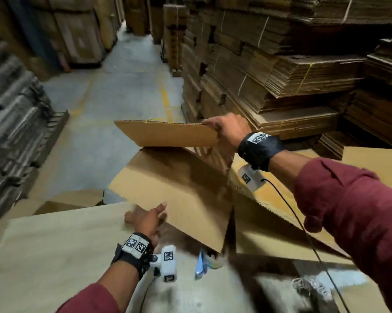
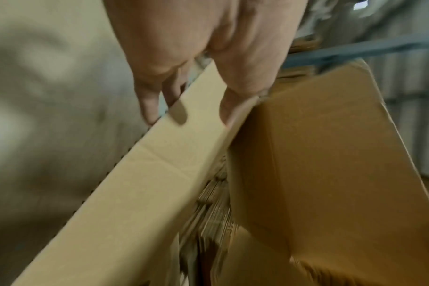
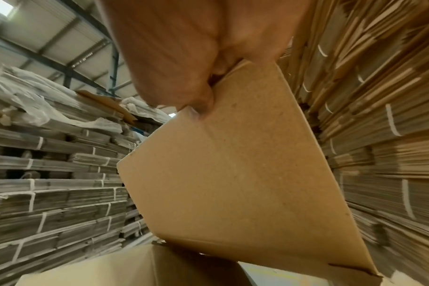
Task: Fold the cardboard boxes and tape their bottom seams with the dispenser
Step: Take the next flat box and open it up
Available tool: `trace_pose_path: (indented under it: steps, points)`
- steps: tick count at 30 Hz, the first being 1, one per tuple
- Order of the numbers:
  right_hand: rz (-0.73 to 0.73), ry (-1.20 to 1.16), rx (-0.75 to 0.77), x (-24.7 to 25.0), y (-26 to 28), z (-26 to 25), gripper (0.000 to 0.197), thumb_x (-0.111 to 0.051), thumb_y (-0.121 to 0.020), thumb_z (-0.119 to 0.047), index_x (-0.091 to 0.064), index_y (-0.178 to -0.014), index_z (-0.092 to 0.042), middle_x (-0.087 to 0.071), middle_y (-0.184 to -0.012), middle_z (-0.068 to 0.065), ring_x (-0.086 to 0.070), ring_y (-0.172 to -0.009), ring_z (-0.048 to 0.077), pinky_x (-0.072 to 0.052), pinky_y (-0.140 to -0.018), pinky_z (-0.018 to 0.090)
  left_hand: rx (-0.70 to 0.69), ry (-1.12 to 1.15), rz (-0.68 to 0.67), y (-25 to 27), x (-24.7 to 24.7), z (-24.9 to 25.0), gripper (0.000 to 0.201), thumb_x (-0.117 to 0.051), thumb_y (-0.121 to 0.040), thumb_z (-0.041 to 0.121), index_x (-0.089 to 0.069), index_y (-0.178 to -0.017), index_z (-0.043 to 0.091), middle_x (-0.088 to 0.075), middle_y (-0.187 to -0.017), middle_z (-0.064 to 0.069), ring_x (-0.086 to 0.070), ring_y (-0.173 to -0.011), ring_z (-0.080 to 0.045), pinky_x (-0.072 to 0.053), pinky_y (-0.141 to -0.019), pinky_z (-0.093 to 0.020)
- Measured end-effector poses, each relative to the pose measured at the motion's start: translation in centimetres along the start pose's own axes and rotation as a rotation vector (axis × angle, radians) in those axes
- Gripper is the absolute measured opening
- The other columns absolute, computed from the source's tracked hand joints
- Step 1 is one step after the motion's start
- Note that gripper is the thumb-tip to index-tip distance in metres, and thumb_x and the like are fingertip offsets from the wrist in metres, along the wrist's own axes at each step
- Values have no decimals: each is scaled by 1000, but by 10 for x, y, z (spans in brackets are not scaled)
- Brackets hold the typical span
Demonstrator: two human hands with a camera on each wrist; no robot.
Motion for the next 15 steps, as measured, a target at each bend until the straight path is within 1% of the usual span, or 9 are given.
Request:
trace_pose_path:
  steps: [1, 3, 4, 6, 8, 10, 11, 13, 15]
  points:
    - [18, -27, 6, 8, -8, -21, 61, -62, -90, -4, -59, -141, -37, -67, -132, 7, -63, -117, 33, -52, -95, 43, -9, 78, 38, -3, 16, 11, 84, -84, -84, 12, -28, -143, 31, -65, -111, -11, -67, -85, -22, -54, -78, -40]
    - [57, -83, 22, 22, -22, -65, 64, -62, -86, -1, -60, -139, -36, -68, -129, 7, -64, -116, 33, -53, -96, 47, -88, 161, 99, -7, 49, 38, 95, -85, -78, 9, -25, -146, 36, -69, -108, -12, -69, -77, -20, -54, -69, -38]
    - [83, -97, 32, 28, -29, -87, 67, -64, -82, 0, -61, -138, -37, -69, -128, 7, -64, -115, 32, -53, -95, 46, -130, 162, 90, -5, 64, 55, 93, -84, -78, 8, -28, -147, 32, -72, -103, -13, -67, -69, -19, -53, -62, -35]
    - [146, -99, 63, 42, -42, -131, 69, -63, -78, -1, -62, -136, -39, -71, -126, 3, -65, -113, 31, -55, -93, 42, -240, 109, 96, -2, 97, 94, 66, -76, -84, 2, -46, -139, 20, -75, -93, -12, -64, -60, -18, -52, -54, -31]
    - [204, -135, 87, 55, -54, -170, 69, -60, -78, -3, -63, -134, -42, -72, -124, 1, -67, -110, 30, -57, -91, 42, -401, 16, 182, 5, 139, 144, 59, -73, -87, 3, -55, -142, 19, -74, -92, -6, -73, -77, -24, -63, -67, -39]
    - [274, -210, 100, 70, -68, -201, 69, -58, -77, -2, -64, -132, -45, -74, -119, -3, -69, -104, 25, -58, -88, 38, -568, -83, 282, 16, 186, 201, 57, -74, -85, 19, -60, -139, 26, -75, -97, -2, -75, -87, -27, -64, -81, -49]
    - [306, -246, 104, 76, -74, -211, 69, -59, -77, -2, -64, -131, -45, -74, -116, -6, -70, -101, 22, -58, -86, 35, -670, -172, 340, 24, 206, 228, 48, -72, -83, 26, -66, -130, 29, -76, -95, 1, -74, -86, -26, -63, -83, -48]
    - [358, -311, 124, 91, -82, -250, 69, -60, -78, -3, -63, -131, -47, -75, -113, -9, -70, -97, 17, -57, -84, 31, -835, -383, 464, 46, 262, 286, 26, -66, -86, 26, -73, -112, 28, -77, -91, 3, -72, -85, -26, -61, -84, -42]
    - [386, -336, 149, 99, -85, -284, 64, -62, -80, -6, -64, -132, -43, -75, -111, -4, -69, -98, 21, -56, -86, 30, -950, -548, 580, 70, 310, 334, 24, -64, -91, 24, -73, -113, 29, -77, -94, -2, -70, -87, -29, -59, -82, -41]
Point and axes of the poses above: each hand's wrist, its own y-axis away from the middle knuckle, its own x-axis out of the back of the hand, z = x × y, the point moved 6 cm from there along -y, towards the middle knuckle
